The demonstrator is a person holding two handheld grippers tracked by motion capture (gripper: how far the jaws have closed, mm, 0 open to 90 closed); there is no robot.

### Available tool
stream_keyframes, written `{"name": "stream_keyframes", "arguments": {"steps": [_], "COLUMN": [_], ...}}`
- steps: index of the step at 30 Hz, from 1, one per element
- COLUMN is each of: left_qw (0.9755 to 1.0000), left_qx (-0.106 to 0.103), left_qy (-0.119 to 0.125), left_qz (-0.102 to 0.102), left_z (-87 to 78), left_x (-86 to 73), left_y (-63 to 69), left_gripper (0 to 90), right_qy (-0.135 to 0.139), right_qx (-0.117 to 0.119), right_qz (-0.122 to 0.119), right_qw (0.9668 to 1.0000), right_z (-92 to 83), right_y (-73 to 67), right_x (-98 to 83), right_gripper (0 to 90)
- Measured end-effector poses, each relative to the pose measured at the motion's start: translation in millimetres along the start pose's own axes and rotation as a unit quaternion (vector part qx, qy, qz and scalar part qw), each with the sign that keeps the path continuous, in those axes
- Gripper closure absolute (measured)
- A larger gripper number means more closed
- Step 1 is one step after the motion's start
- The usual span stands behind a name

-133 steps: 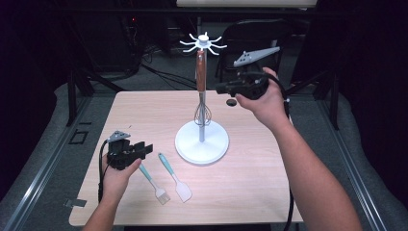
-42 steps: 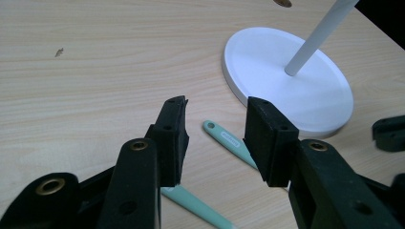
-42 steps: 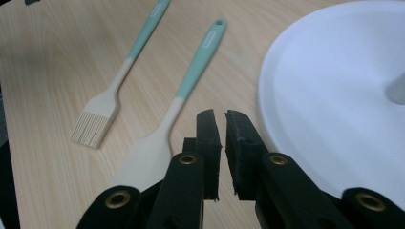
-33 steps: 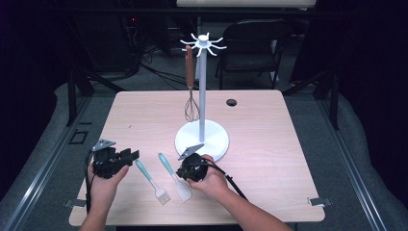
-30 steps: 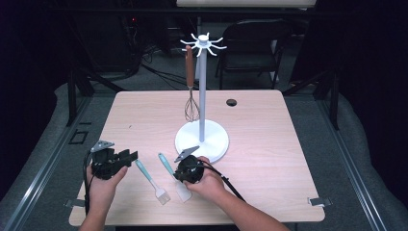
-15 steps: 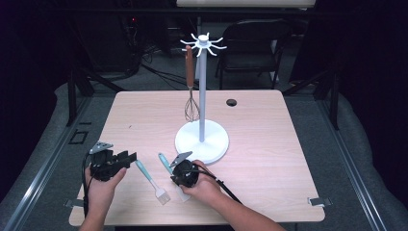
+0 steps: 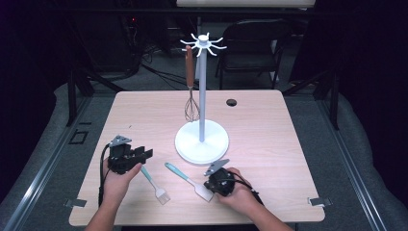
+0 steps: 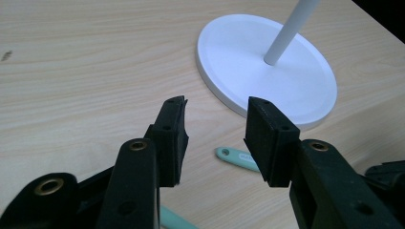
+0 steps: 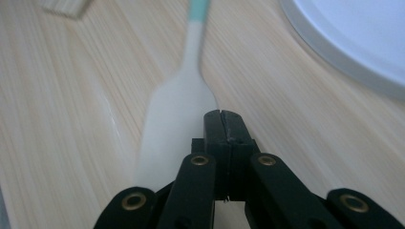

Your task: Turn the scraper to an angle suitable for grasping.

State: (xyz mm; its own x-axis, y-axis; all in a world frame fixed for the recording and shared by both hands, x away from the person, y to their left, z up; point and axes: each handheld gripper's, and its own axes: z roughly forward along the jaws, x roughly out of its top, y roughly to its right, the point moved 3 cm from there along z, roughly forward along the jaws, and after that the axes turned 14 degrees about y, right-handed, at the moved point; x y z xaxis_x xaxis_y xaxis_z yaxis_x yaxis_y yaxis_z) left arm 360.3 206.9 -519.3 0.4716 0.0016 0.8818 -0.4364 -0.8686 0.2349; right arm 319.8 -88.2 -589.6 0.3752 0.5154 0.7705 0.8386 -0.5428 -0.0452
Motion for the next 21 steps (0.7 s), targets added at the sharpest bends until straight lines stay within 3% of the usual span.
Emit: {"name": "stream_keyframes", "arguments": {"steps": [4, 8, 12, 21], "left_qw": [1.0000, 1.0000, 1.0000, 1.0000], "left_qx": [-0.004, -0.004, -0.005, 0.006], "left_qy": [-0.002, -0.006, -0.009, -0.004], "left_qz": [0.002, 0.002, -0.001, -0.002], "left_z": [6.6, 8.2, 7.0, -3.6], "left_x": [1.2, 0.7, -1.9, -6.5], "left_y": [3.1, 3.0, 1.1, -2.8], "left_gripper": [58.6, 58.7, 58.6, 58.0], "right_qy": [0.020, 0.042, 0.036, 0.042], "right_qx": [-0.016, -0.009, -0.006, 0.005], "right_qz": [0.037, 0.051, 0.030, 0.015], "right_qw": [0.9990, 0.9978, 0.9989, 0.9990], "right_z": [-16.9, -13.3, 2.9, 39.8], "right_y": [11.2, 9.8, 1.9, -11.9], "right_x": [-11.7, -3.2, 5.1, 30.5], "right_gripper": [90.0, 86.3, 83.4, 79.4]}}
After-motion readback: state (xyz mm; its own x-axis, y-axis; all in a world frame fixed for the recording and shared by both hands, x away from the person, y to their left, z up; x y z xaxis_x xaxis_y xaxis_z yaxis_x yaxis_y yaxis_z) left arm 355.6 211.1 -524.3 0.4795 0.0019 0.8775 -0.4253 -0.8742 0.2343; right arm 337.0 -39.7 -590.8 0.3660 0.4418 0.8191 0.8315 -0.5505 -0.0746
